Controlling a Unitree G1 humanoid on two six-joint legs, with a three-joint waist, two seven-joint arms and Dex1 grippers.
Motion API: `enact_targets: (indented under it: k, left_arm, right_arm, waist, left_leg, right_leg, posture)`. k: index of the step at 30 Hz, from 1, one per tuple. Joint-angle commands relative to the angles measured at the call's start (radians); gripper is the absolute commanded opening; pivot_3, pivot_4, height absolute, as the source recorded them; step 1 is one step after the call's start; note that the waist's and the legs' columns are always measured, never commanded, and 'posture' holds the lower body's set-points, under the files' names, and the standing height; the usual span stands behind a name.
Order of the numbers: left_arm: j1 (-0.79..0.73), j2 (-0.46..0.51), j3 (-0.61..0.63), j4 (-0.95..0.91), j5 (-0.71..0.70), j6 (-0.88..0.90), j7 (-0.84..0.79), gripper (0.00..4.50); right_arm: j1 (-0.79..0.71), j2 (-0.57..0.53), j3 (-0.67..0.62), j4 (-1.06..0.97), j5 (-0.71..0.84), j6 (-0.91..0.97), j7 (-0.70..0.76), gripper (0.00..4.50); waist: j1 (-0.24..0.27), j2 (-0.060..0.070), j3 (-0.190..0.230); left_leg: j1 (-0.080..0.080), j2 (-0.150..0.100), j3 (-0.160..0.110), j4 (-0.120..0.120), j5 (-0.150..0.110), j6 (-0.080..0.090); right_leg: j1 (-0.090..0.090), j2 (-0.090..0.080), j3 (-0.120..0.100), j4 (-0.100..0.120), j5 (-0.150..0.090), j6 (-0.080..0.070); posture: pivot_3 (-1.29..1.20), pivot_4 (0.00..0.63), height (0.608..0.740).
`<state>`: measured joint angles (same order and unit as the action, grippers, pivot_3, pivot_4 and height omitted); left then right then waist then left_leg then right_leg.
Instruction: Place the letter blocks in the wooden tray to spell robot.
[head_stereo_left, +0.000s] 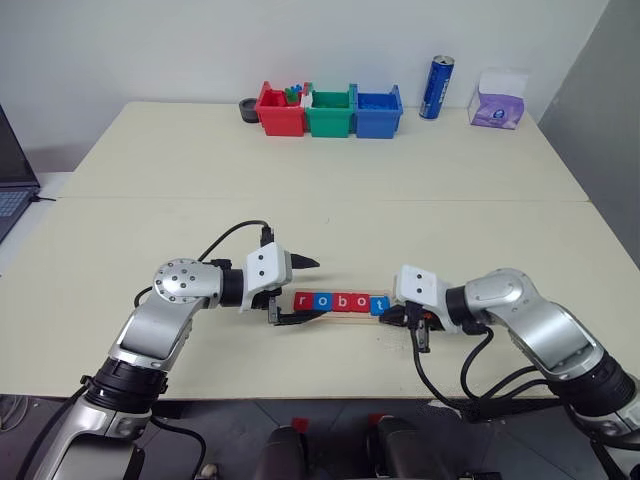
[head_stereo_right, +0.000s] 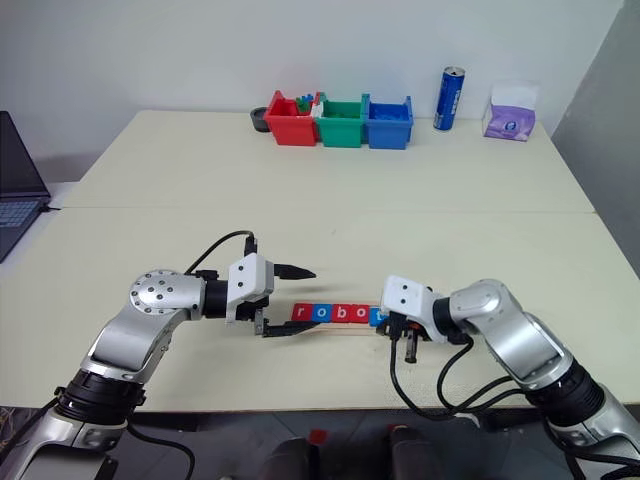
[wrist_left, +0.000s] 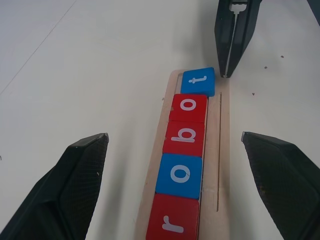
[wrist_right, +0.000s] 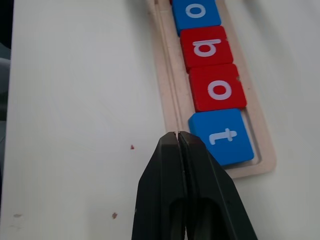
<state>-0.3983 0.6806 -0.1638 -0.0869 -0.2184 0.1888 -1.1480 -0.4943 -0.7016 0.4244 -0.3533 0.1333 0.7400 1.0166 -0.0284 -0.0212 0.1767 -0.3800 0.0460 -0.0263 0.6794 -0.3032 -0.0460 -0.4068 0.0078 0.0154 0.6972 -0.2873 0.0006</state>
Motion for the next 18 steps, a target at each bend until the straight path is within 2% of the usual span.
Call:
enact_targets:
  k: [1,11,18]
  left_arm:
    - [-0.009,0.006,0.005,-0.035,-0.002,-0.006,0.001,4.5]
    - [-0.004,0.01,0.009,-0.037,-0.002,-0.01,0.001,4.5]
    - [-0.003,0.011,0.008,-0.037,-0.003,-0.011,-0.001,4.5]
  right_arm:
    - [-0.024,0.013,0.009,0.003,-0.016,-0.019,-0.012,0.08]
    - [-0.031,0.039,0.026,0.035,-0.058,-0.063,-0.035,0.08]
    - [-0.03,0.041,0.012,0.012,-0.033,-0.057,-0.011,0.08]
  waist:
    - [0.0,0.0,0.0]
    - [0.0,0.0,0.0]
    - [0.0,0.0,0.0]
  left_leg:
    - [0.0,0.0,0.0,0.0,0.0,0.0]
    - [0.0,0.0,0.0,0.0,0.0,0.0]
    - [0.0,0.0,0.0,0.0,0.0,0.0]
  right_leg:
    - [0.0,0.0,0.0,0.0,0.0,0.0]
    - [0.0,0.0,0.0,0.0,0.0,0.0]
    - [0.0,0.0,0.0,0.0,0.0,0.0]
  posture:
    - [0.0,0.15,0.74]
    - [0.0,0.15,0.74]
    - [0.0,0.15,0.74]
